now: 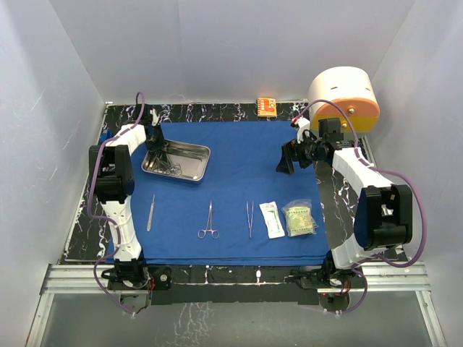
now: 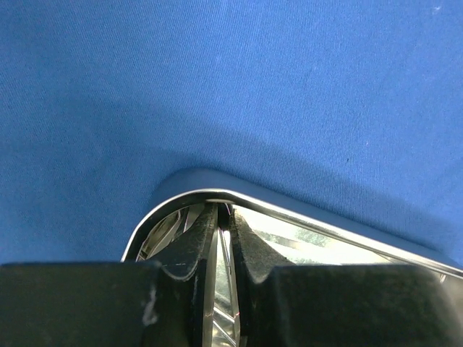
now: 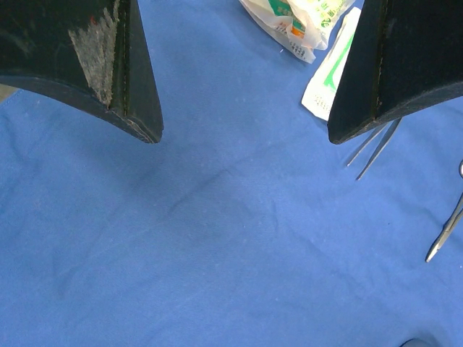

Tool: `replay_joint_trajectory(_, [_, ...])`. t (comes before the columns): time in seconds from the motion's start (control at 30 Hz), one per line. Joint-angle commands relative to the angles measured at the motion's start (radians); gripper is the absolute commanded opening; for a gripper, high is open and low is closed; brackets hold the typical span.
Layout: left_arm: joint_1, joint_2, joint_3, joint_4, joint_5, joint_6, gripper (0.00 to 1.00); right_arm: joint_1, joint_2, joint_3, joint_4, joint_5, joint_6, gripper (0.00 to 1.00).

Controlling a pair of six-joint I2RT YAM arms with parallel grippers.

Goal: Open and lay out the surgical kit
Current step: Adjust the medical item in the container, then pick up the medical item from the container.

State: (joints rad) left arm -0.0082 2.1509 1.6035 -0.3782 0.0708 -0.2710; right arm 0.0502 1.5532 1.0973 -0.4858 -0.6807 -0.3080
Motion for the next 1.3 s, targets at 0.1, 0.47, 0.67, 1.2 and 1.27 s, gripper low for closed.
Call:
replay_joint_trajectory(0.1, [0.007, -0.097, -0.011, -0.026, -0.023, -0.039, 0.0, -0.004, 0.005, 0.015, 0.045, -0.018, 0.007, 0.98])
replay_joint_trajectory(0.47, [0.008, -0.144, -0.018, -0.021, -0.027, -0.081, 0.0, -0.005, 0.009, 0.018, 0.042, -0.023, 0.006, 0.98])
replay_joint_trajectory(0.67, [0.01, -0.152, -0.034, 0.002, -0.022, -0.088, 0.0, -0.005, 0.013, 0.018, 0.042, -0.025, 0.006, 0.98])
replay_joint_trajectory(1.2, [0.009, -0.205, -0.026, 0.033, -0.025, -0.091, 0.0, -0.006, 0.023, 0.021, 0.042, -0.029, 0.008, 0.98])
replay_joint_trajectory(1.27, [0.009, -0.209, -0.027, 0.032, -0.028, -0.092, 0.0, -0.006, 0.027, 0.024, 0.041, -0.029, 0.009, 0.98])
